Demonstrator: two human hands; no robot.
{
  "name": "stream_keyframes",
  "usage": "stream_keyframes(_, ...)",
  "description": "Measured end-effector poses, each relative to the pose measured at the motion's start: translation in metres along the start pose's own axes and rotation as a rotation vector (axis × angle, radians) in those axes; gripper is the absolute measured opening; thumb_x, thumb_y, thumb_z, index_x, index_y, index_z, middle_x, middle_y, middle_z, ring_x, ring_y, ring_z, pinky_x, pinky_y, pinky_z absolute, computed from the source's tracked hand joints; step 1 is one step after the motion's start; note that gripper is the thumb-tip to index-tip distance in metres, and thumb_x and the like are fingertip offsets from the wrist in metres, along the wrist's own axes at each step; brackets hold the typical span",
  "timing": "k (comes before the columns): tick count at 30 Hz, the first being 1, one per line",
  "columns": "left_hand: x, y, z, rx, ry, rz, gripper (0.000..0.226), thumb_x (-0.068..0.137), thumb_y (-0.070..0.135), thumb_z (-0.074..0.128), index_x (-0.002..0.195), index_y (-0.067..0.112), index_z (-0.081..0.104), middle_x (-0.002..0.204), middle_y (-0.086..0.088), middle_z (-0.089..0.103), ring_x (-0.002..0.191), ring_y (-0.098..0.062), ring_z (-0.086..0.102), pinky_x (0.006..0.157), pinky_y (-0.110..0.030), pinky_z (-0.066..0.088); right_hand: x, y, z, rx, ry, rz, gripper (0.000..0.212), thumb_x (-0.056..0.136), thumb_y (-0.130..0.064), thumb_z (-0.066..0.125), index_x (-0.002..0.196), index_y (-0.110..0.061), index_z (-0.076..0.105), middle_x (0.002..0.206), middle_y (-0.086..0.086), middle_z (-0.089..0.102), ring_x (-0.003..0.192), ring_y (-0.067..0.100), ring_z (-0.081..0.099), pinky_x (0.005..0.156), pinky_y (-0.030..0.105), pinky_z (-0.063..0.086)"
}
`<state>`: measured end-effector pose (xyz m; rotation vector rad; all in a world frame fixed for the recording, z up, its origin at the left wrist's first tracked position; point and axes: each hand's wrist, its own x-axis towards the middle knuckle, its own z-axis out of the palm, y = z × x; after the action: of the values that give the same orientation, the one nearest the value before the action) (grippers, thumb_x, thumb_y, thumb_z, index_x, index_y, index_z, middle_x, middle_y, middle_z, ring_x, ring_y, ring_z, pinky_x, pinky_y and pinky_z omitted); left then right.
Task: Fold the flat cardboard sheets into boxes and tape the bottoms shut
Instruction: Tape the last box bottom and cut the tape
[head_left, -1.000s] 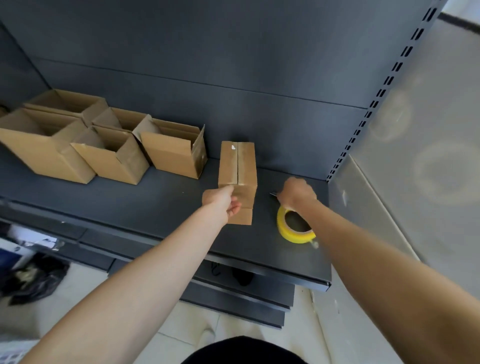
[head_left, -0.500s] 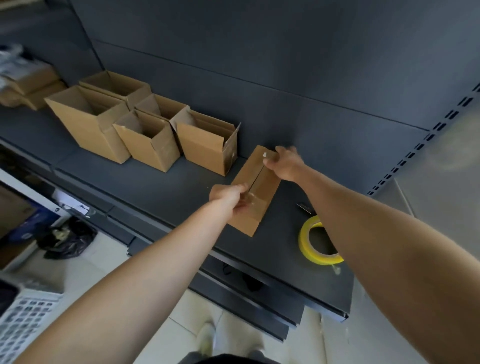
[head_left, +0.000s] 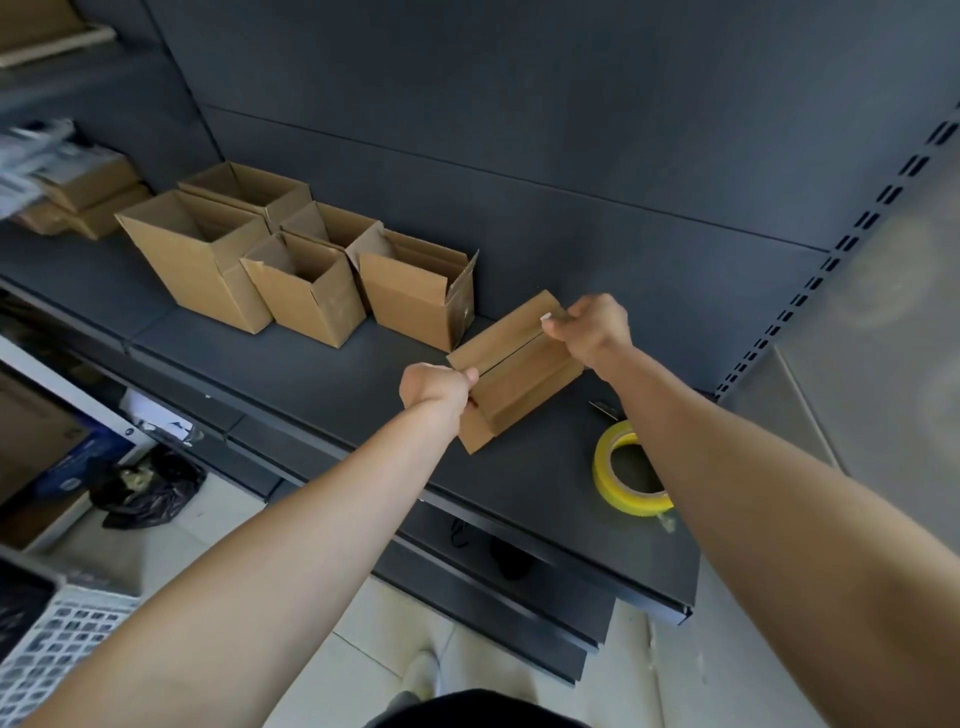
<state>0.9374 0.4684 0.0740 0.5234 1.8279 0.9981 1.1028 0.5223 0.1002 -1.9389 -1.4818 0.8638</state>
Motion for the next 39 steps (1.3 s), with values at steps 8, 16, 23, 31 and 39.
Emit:
stream_keyframes(8,-0.011,-0.015,-0.010,-0.060,0.024,0.116,0.035,0.079,0.009,0.075,0.113,0.006,0.067,0.111,-0.011,0.067,0.093,-0.031,0.066,0.086,-0.036,0.054,-0.029,0.011,-0.008,0.031,0.076,0.030,0.034,0.084,-0.032,0.070,0.103,-0.004,0.065,0.101,0.007,0.065,0.091,0.024,0.061,0.080,0.035,0.052)
stream_keyframes(16,-0.027,-0.019,-0.024,-0.083,-0.035,0.287,0.036,0.083,0.003,0.069,0.118,0.009,0.065,0.121,-0.003,0.064,0.110,-0.016,0.059,0.100,-0.024,0.041,-0.054,0.027,-0.012,0.493,-0.080,0.204,0.029,0.085,-0.024,0.059,0.110,-0.008,0.061,0.112,0.012,0.065,0.102,0.026,0.061,0.090,0.041,0.052)
stream_keyframes(23,-0.030,-0.013,-0.032,-0.166,-0.190,0.326,0.019,0.084,0.030,0.069,0.082,0.014,0.058,0.091,-0.003,0.064,0.093,-0.021,0.062,0.095,-0.040,0.049,-0.065,0.042,-0.003,0.624,-0.122,0.329,0.042,0.090,-0.041,0.060,0.120,-0.014,0.051,0.121,0.006,0.060,0.106,0.024,0.058,0.085,0.039,0.052)
stream_keyframes(31,0.008,-0.021,-0.050,-0.012,-0.252,0.356,0.047,0.085,-0.014,0.050,0.124,0.013,0.056,0.108,0.001,0.061,0.101,-0.016,0.057,0.079,-0.024,0.047,-0.074,0.035,0.021,0.654,-0.257,0.277,0.047,0.085,-0.032,0.062,0.128,-0.018,0.048,0.110,0.004,0.065,0.106,0.025,0.060,0.104,0.048,0.040)
stream_keyframes(39,0.065,-0.007,-0.094,0.006,-0.295,0.063,0.071,0.085,0.058,0.057,0.140,0.018,0.038,0.144,0.000,0.040,0.129,-0.023,0.040,0.102,-0.039,0.032,-0.071,-0.004,0.086,0.602,-0.370,0.442,0.100,0.071,-0.075,0.059,0.144,-0.012,0.033,0.146,0.012,0.039,0.135,0.036,0.036,0.107,0.051,0.032)
